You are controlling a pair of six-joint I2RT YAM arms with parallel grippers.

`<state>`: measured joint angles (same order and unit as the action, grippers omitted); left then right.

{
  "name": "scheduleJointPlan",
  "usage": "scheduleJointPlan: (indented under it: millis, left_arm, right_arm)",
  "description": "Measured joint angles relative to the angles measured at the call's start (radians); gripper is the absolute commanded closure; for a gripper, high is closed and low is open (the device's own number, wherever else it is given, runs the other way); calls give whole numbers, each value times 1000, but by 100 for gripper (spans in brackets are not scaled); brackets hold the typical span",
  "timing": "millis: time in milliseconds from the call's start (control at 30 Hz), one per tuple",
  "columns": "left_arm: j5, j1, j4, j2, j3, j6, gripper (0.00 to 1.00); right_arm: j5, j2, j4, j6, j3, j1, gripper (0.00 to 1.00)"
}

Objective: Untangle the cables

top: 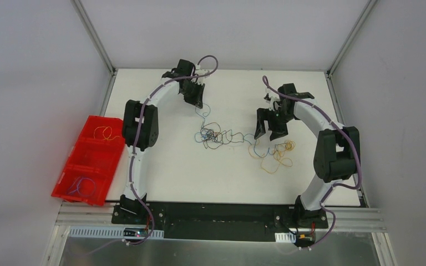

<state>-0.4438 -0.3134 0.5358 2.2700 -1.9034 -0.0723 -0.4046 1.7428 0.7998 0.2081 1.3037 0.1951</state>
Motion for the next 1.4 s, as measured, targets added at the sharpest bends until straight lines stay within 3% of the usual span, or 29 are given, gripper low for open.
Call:
scheduleJointPlan:
  millis: [233,433,667,867,933,1133,1400]
  left_arm:
    - [82,61,202,-118,-195,-68,100]
    - [149,256,328,-310,-521,-124,100]
    - [210,473,431,-637,-531,-141,100]
    - [215,661,544,-712,-517,-145,100]
    - [171,702,599,-711,-496,-132,100]
    - [-159,704,658,-724,-377,-3,100]
    - [-337,693,655,-724,-486,158,100]
  right_arm:
    - [4,-11,-2,1,-3,0,20]
    - [4,-41,-3,1,-10,0,20]
    - [4,-61,-2,3,-10,0,20]
    - [-4,-61,-2,3,-10,0,20]
    - [-21,-61,-3,2,-10,2,20]
    - [-110,-73,-44,9,-5,58,14]
    - [-155,-251,-312,185,-16,278,2]
